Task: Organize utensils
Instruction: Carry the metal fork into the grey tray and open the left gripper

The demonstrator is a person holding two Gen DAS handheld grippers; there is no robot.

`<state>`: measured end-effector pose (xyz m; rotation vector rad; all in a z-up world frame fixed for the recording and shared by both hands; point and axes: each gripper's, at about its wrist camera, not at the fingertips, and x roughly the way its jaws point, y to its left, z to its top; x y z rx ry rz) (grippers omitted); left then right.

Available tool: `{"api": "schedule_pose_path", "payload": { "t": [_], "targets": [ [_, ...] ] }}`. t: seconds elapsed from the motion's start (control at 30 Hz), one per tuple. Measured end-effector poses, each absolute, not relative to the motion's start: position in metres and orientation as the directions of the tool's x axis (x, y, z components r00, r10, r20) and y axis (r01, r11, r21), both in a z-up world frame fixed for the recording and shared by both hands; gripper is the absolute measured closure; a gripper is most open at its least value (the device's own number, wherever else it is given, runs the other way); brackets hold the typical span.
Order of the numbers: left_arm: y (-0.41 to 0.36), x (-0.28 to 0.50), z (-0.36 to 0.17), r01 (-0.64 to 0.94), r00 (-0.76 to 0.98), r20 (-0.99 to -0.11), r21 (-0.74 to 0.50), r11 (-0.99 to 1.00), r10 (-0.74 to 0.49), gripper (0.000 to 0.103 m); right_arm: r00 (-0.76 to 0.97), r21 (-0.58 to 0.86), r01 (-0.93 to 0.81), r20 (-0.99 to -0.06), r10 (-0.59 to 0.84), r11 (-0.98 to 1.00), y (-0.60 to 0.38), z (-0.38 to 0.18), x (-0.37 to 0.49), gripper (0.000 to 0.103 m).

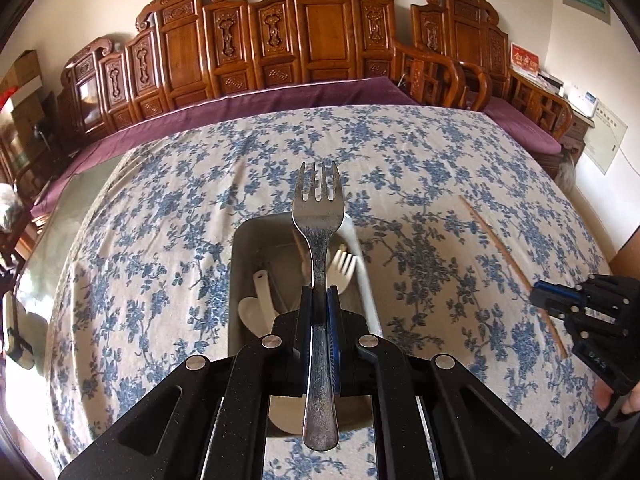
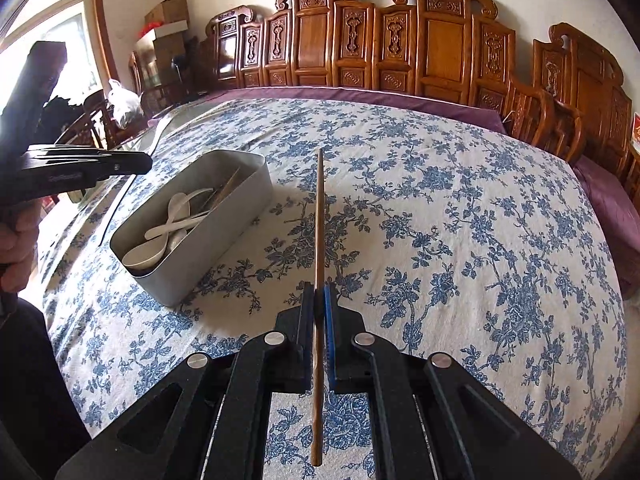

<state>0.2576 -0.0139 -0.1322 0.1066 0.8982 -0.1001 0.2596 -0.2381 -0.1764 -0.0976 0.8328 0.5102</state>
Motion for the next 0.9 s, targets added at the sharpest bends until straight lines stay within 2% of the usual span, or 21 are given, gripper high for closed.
{"api": "schedule_pose_path", "payload": {
  "t": [0.37, 0.9],
  "targets": [
    [-0.003, 0.280, -0.180, 0.099, 0.555, -0.832, 0.073, 0.992, 0.006, 0.097, 0.565, 0.113, -0.465, -0.726, 0.393, 0.878, -0.240, -0.179, 0.264, 0.097],
    [0.000, 0.294, -0.209, 0.086, 0.509, -0.860, 0.088, 0.992, 0.032, 0.096, 0.567, 0.120, -0.461, -0.722, 0.396, 0.879, -0.242, -0.178, 0.267, 0.097]
  ]
}}
